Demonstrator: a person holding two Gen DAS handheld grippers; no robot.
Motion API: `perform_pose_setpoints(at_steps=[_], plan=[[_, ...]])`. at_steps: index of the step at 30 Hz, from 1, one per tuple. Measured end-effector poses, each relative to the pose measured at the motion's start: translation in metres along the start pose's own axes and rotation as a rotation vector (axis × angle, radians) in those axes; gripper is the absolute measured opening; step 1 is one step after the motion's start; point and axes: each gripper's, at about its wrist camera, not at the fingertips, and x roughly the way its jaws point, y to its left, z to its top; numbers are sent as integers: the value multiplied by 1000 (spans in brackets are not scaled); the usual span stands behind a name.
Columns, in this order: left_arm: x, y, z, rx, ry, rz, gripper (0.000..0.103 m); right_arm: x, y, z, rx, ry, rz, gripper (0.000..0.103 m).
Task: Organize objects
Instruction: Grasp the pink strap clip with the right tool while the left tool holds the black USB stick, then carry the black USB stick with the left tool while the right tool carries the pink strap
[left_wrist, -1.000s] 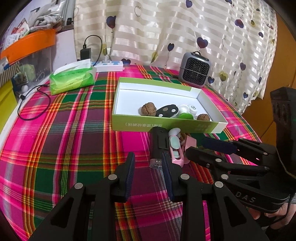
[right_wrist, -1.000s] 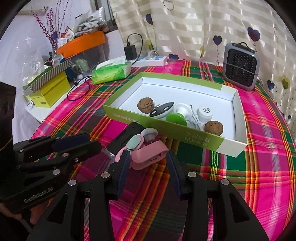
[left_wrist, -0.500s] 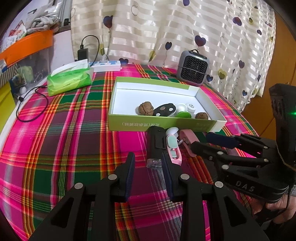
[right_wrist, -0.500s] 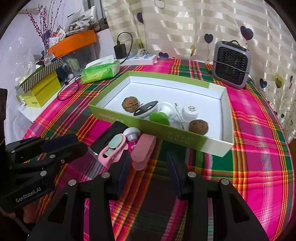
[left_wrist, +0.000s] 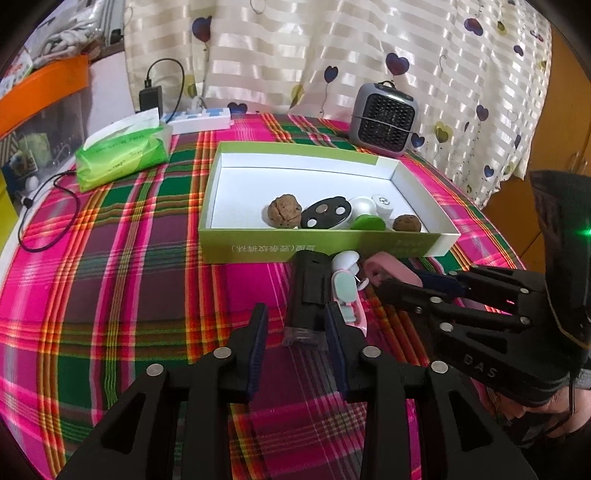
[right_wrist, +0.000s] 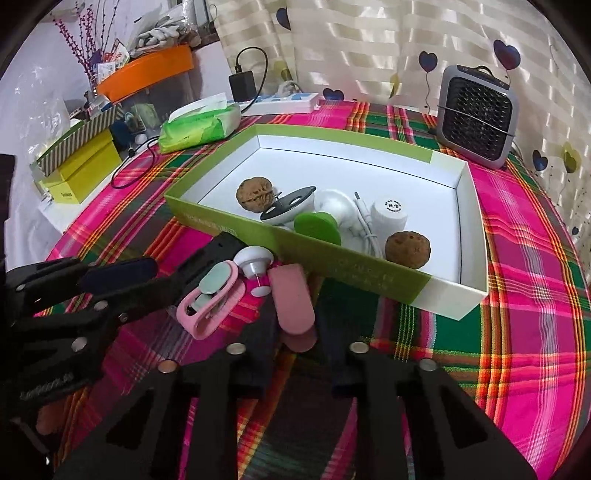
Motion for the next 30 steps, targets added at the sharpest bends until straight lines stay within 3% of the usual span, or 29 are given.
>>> perform_pose_setpoints(at_steps=[10,18,30], plan=[[20,-11,5,56,51,30,31,-1,-6,-1,5,-1,30,19],[27,-18,10,100,42,53,28,0,-5,-1,-11,6,33,19],[17,-16,4,56,16,49,25,-11,-4,-8,-24,-24,23,19]])
